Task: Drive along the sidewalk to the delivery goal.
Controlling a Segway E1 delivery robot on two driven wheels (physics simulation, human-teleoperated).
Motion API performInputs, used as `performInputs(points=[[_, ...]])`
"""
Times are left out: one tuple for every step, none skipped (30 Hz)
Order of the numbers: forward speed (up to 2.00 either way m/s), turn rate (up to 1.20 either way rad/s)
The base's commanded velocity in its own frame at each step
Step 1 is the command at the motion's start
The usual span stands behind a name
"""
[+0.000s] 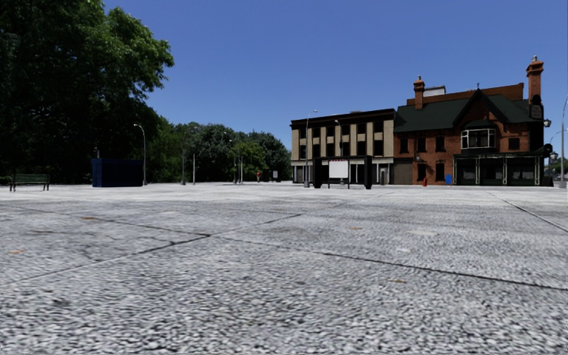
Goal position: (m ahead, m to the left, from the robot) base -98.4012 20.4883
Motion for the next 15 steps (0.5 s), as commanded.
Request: performInputs(points=[[2.0,0.0],[2.0,0.0],[2.0,0.0],[2.0,0.0],[2.0,0.0],[2.0,0.0],[2.0,0.0],[2.0,0.0],[2.0,0.0],[1.93,0.0],[1.79,0.0],[1.76,0.0],[1.76,0.0],[1.76,0.0],[1.76,0.0]])
